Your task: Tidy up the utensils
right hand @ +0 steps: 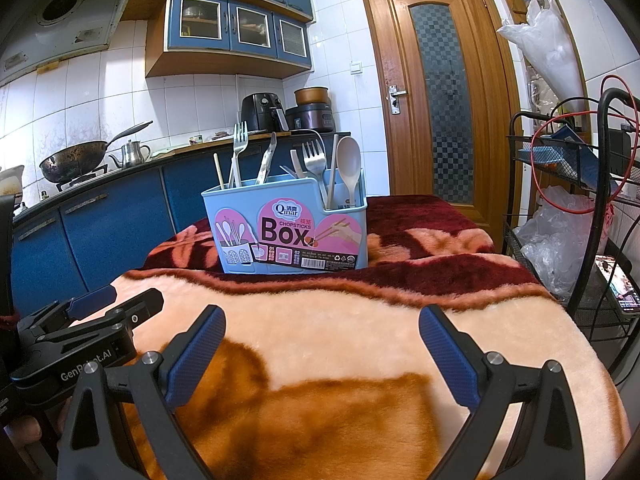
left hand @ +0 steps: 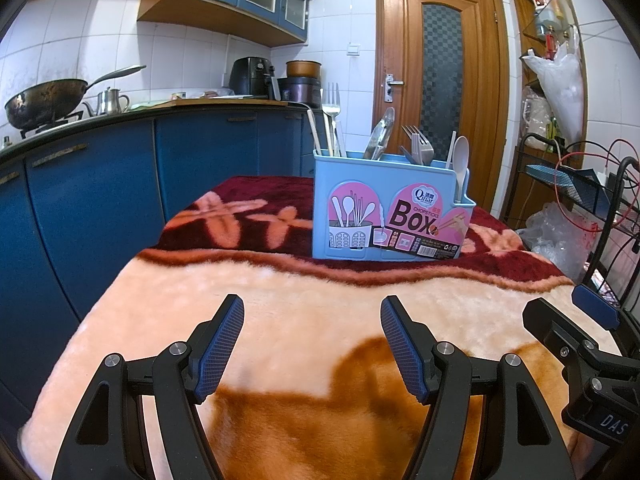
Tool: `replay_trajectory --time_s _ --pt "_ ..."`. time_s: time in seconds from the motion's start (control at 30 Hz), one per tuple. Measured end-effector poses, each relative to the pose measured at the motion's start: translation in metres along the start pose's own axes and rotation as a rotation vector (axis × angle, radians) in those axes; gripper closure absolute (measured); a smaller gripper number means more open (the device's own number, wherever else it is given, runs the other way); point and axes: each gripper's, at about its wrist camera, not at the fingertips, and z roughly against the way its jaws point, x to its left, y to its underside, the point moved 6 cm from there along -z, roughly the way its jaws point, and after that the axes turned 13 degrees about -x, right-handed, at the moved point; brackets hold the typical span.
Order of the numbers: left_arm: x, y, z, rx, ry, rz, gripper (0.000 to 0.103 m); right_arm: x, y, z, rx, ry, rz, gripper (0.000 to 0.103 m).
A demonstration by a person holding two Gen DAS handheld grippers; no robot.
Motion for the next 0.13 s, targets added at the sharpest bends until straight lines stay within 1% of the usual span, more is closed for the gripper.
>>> replay_trajectory --time_s 0.13 --pt "0.0002 -0.0008 0.0001 0.002 -0.002 0.003 0.031 0.0000 0.0000 0.0000 0.000 0.000 0.000 0.004"
